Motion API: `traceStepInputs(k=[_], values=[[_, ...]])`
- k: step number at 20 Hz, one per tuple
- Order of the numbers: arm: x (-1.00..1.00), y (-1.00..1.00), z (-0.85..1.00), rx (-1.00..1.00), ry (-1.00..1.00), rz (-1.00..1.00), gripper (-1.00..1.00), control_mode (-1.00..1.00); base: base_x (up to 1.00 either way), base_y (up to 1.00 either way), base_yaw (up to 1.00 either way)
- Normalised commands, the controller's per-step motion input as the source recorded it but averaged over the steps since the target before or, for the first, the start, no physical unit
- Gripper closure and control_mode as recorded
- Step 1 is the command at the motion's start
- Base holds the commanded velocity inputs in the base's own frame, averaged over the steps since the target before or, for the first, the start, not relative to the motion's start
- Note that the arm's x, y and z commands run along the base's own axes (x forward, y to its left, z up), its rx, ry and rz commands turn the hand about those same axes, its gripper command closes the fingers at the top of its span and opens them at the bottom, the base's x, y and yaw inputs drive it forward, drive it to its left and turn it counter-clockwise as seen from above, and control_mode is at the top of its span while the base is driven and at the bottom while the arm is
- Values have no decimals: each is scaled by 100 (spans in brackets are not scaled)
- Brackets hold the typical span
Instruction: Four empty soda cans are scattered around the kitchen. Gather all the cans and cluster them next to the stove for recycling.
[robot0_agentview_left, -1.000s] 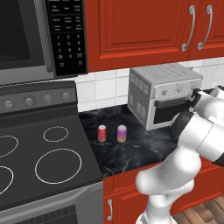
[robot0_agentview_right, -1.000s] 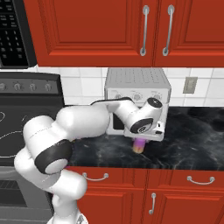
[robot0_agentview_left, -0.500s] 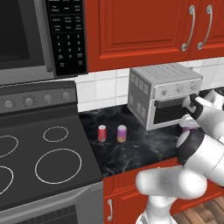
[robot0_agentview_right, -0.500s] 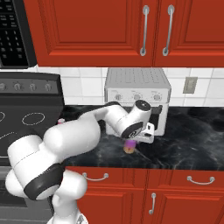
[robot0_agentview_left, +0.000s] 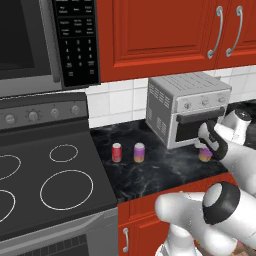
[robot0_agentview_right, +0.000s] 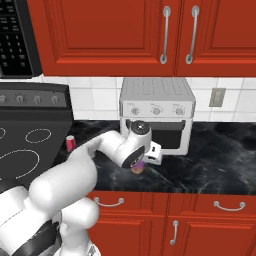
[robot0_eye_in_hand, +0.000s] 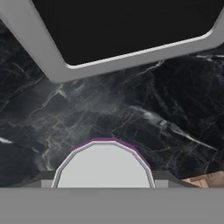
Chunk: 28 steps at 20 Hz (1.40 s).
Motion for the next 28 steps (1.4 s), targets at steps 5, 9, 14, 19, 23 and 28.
traceStepInputs(k=[5,9,14,19,23,28], values=[[-4,45,1,-6,0,-11,100,-100,0,0,0],[-3,41,2,-2,1,-7,100,-100,0,0,0],[-8,38,6,0,4,-1,100,-100,0,0,0],[-10,38,8,0,6,-2,100,-100,0,0,0],[-11,36,7,0,7,0,100,-100,0,0,0],[-8,37,1,0,0,0,100,-100,0,0,0]])
